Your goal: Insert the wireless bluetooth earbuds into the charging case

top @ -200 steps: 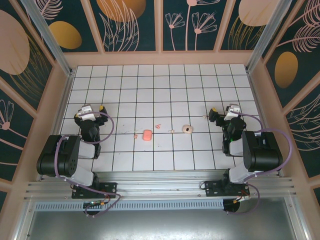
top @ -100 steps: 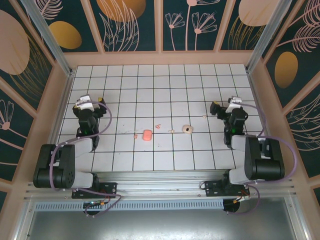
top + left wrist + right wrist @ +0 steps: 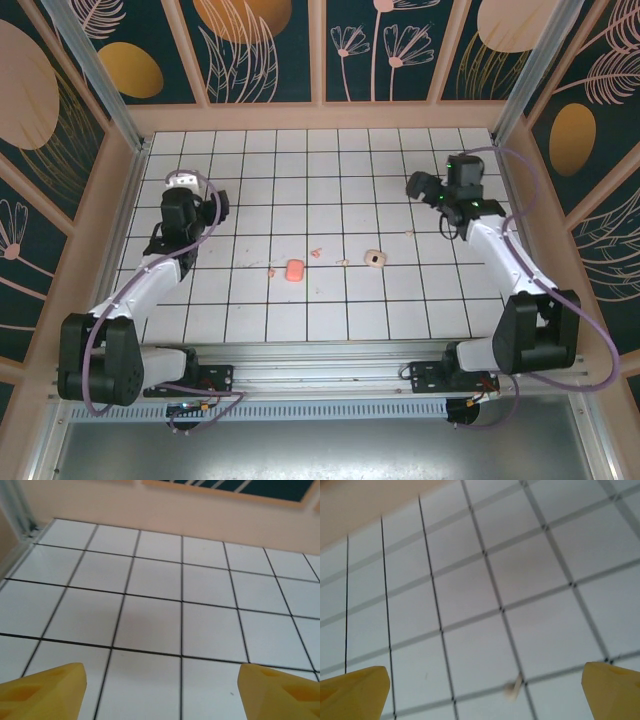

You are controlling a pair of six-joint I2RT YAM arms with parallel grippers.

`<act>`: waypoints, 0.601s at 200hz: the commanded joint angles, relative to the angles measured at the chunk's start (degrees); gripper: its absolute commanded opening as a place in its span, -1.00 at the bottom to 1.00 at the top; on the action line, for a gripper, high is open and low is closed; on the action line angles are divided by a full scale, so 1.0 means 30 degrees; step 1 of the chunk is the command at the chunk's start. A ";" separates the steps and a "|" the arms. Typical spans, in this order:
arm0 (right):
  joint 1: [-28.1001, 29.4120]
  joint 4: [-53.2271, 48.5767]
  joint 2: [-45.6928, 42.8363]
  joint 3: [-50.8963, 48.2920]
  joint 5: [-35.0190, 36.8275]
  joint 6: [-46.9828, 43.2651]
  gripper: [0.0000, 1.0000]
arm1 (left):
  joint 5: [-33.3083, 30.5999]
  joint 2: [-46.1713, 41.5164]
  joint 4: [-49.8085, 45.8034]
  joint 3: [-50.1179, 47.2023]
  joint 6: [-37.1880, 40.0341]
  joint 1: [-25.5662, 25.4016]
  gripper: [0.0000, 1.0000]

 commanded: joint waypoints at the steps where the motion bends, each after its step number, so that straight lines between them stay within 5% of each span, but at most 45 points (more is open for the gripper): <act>1: 0.1332 -0.7995 0.1423 0.1506 0.0379 0.2797 0.98 | 0.0454 0.0204 -0.4177 0.0748 -0.0170 -0.0755 0.55; 37: 0.3735 -0.9369 0.2972 0.2482 -0.0629 0.5111 0.94 | 0.1713 0.1593 -0.6426 0.1556 -0.1482 -0.1527 0.45; 69: 0.4871 -1.0090 0.5021 0.3269 -0.1206 0.5716 0.68 | 0.1876 0.2257 -0.5896 0.0925 -0.1570 -0.1933 0.45; 120: 0.6170 -1.0244 0.7407 0.4195 -0.1581 0.6170 0.66 | 0.1714 0.2655 -0.6197 0.0878 -0.1234 -0.1944 0.46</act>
